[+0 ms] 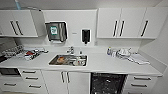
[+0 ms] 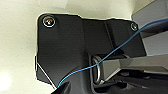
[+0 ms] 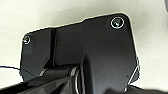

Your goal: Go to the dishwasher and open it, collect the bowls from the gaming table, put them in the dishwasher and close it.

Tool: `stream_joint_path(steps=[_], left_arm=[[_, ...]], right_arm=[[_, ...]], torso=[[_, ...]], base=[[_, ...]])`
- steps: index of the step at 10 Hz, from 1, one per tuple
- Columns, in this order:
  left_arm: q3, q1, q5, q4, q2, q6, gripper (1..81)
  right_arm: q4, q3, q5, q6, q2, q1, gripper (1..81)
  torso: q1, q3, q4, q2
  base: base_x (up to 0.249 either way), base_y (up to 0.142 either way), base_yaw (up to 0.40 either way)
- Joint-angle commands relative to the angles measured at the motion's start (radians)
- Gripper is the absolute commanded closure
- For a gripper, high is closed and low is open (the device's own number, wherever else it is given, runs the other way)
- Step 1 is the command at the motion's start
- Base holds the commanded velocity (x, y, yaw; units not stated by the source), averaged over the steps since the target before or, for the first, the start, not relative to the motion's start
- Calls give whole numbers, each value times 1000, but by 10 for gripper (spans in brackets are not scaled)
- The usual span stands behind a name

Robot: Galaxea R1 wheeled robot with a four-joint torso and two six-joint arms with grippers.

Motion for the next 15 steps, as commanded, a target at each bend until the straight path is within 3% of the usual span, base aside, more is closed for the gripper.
stream_joint_path(steps=[1,9,15], left_arm=[[3,-32,50,-3,-6,2,10],[3,-32,50,-2,-12,4,10],[3,-27,47,-2,-12,4,10]], right_arm=[[-8,-4,-46,1,-2,47,10],[-8,2,-48,0,2,47,10],[-8,4,-48,0,4,46,10]], torso=[[0,0,0,0],[0,0,0,0],[-1,0,0,0]], base=[[0,0,0],[0,0,0],[0,0,261]])
